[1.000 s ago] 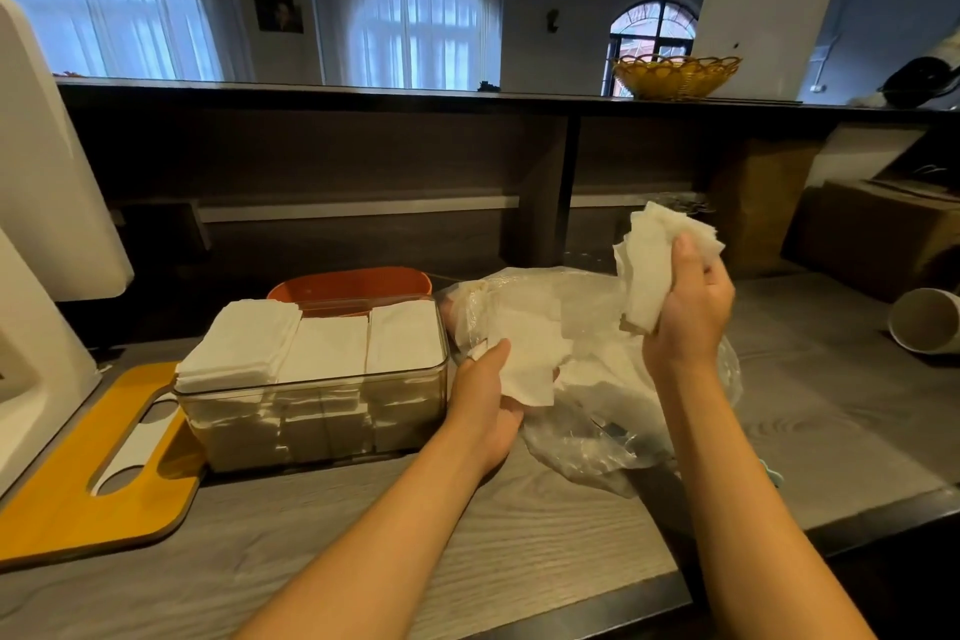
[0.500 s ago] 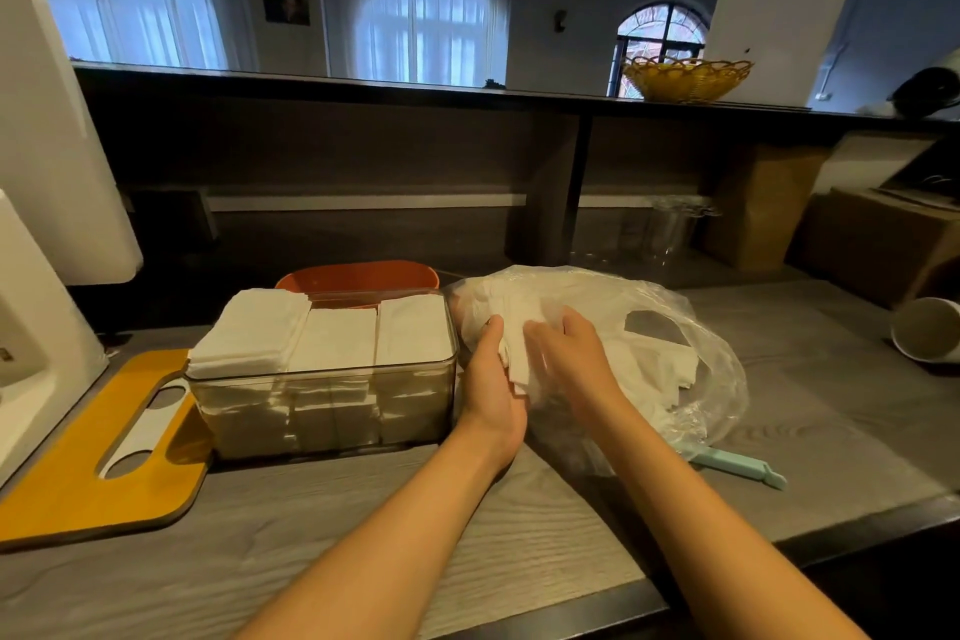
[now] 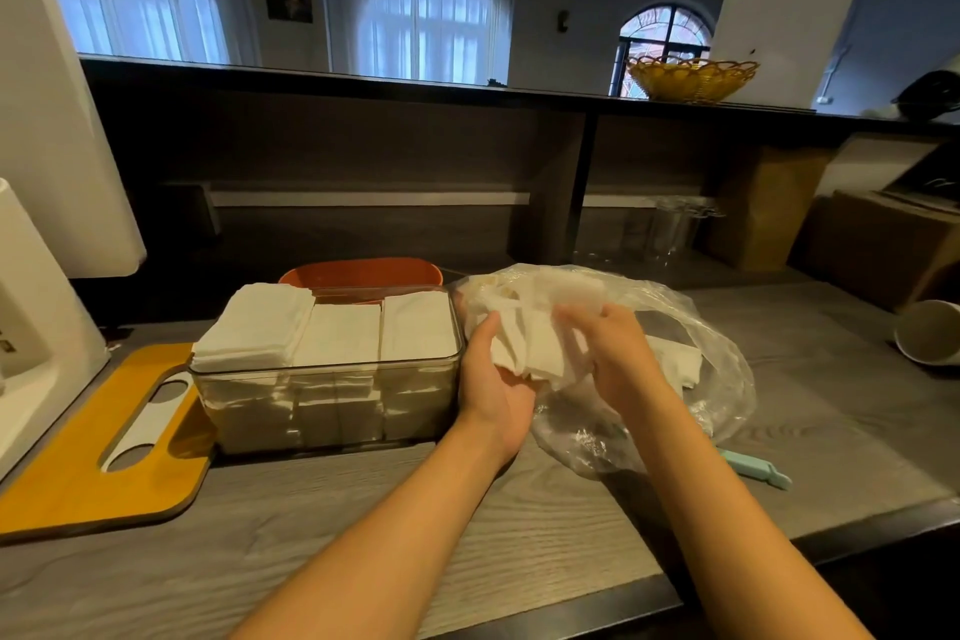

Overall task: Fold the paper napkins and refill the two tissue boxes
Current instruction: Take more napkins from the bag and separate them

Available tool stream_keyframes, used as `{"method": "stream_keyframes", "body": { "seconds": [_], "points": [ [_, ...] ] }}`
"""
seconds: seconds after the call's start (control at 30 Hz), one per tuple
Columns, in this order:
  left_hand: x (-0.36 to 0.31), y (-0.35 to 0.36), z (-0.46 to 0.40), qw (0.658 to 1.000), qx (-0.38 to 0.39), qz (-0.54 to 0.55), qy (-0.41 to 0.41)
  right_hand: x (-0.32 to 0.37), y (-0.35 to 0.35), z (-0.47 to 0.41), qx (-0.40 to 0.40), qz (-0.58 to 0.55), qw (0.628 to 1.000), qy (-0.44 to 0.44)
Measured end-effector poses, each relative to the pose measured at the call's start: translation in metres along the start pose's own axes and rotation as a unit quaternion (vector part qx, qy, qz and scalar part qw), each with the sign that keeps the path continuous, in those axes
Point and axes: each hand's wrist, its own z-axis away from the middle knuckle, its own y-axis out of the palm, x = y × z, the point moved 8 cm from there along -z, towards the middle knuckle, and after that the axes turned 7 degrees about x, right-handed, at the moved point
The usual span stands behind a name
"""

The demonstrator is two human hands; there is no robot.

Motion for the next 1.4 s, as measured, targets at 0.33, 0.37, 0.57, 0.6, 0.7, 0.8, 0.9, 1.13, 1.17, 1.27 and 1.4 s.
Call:
{"method": "stream_keyframes", "body": {
  "seconds": [0.33, 0.37, 0.57, 0.6, 0.7, 0.8, 0.9, 1.13, 1.17, 1.27, 1.4],
  "points": [
    [0.0, -0.008, -0.002, 0.999, -0.044, -0.007, -0.008, 0.024, -0.01, 0.005, 0.062, -0.1, 0.991, -0.068],
    [0.001, -0.006, -0.001, 0.999, -0.036, -0.011, -0.01, 0.028, -0.004, 0.007, 0.096, -0.032, 0.991, -0.092],
    [0.002, -0.003, 0.0, 1.0, -0.016, 0.011, -0.02, 0.025, 0.012, 0.01, 0.126, 0.209, 0.962, -0.124],
    [0.002, -0.001, 0.001, 0.999, -0.016, 0.021, -0.022, 0.026, 0.011, 0.009, 0.126, 0.207, 0.961, -0.134],
    [0.003, -0.001, 0.001, 0.999, -0.015, 0.04, -0.031, 0.028, 0.006, 0.01, 0.136, 0.205, 0.957, -0.153],
    [0.003, -0.002, 0.001, 0.998, -0.02, 0.036, -0.043, 0.036, -0.006, 0.011, 0.123, 0.084, 0.972, -0.181],
    [0.004, -0.003, 0.0, 0.998, -0.025, 0.027, -0.053, 0.043, -0.016, 0.011, 0.117, 0.019, 0.972, -0.204],
    [0.009, -0.006, 0.002, 0.993, -0.038, -0.03, -0.105, 0.053, -0.016, 0.018, 0.177, -0.108, 0.953, -0.223],
    [0.011, -0.007, 0.0, 0.992, -0.036, -0.046, -0.108, 0.054, -0.02, 0.018, 0.174, -0.127, 0.95, -0.225],
    [0.012, -0.012, -0.004, 0.991, -0.045, -0.086, -0.095, 0.054, -0.028, 0.017, 0.165, -0.163, 0.948, -0.216],
    [0.015, -0.006, -0.003, 0.986, -0.014, -0.143, -0.086, 0.041, -0.021, 0.008, 0.146, -0.037, 0.975, -0.166]
  ]
}}
